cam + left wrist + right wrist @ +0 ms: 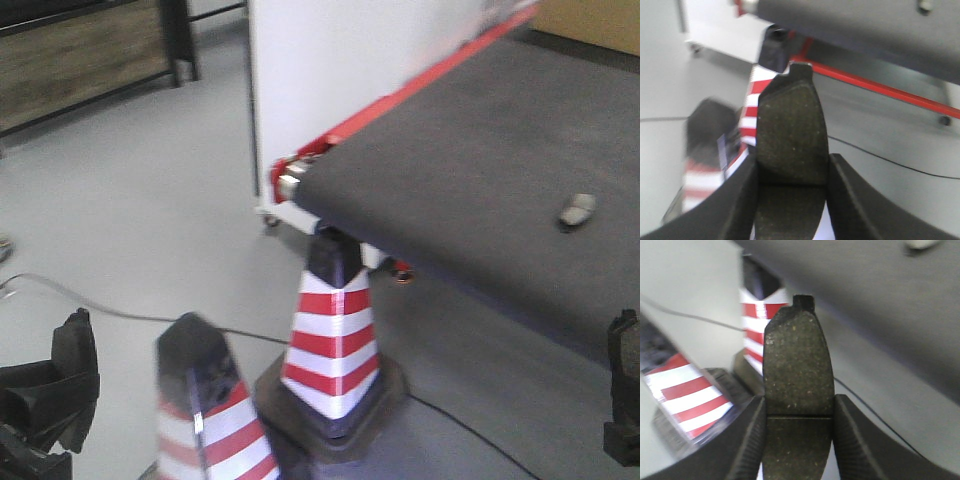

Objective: Move and align brake pads A on conveyor
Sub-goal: 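Turn and approach the black belt conveyor holding both pads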

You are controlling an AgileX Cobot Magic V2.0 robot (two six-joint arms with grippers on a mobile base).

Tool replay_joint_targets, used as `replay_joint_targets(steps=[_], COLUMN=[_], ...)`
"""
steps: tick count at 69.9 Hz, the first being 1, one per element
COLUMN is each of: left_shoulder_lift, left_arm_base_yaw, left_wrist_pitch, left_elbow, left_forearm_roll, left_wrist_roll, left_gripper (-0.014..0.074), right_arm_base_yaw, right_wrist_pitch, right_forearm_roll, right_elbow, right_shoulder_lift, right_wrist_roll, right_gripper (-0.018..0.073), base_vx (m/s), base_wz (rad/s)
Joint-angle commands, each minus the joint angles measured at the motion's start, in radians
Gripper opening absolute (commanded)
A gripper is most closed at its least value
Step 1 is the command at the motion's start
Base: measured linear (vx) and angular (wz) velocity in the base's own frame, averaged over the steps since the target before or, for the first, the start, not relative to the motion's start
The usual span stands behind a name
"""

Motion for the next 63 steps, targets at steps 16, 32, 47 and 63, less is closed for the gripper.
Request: replay_joint_targets(steps=[16,32,47,63], left_shoulder_lift=[-0.003,-0.003,-0.003,-0.003], left_arm_base_yaw=[-0.006,-0.006,-0.006,-0.006], left_wrist_pitch=[-0.088,-0.088,-0.088,-0.088], left_elbow=[-0.030,-0.030,-0.030,-0.030], left_forearm_roll=[0.001,0.001,0.001,0.001], left_wrist_roll=[-0.004,-0.004,-0.004,-0.004], left_gripper=[0.0138,0.0138,0.0138,0.0138], right_arm_base_yaw=[-0.005,-0.005,-0.005,-0.005], right_wrist_pitch=[-0.081,-0.081,-0.081,-0.080], right_forearm_roll=[-0.007,-0.007,-0.007,-0.007], right_elbow=[-0.031,-0.031,-0.031,-0.031], right_shoulder_lift=[-0.001,-0.001,-0.001,-0.001], right_wrist_roll=[-0.010,-0.010,-0.010,-0.010], right_gripper=[0.0044,0.0044,0.0044,0.0044], base_vx=[0.24,0.22,0.20,0.18], base_wz=[-0.75,-0.65,-0.62,-0.59])
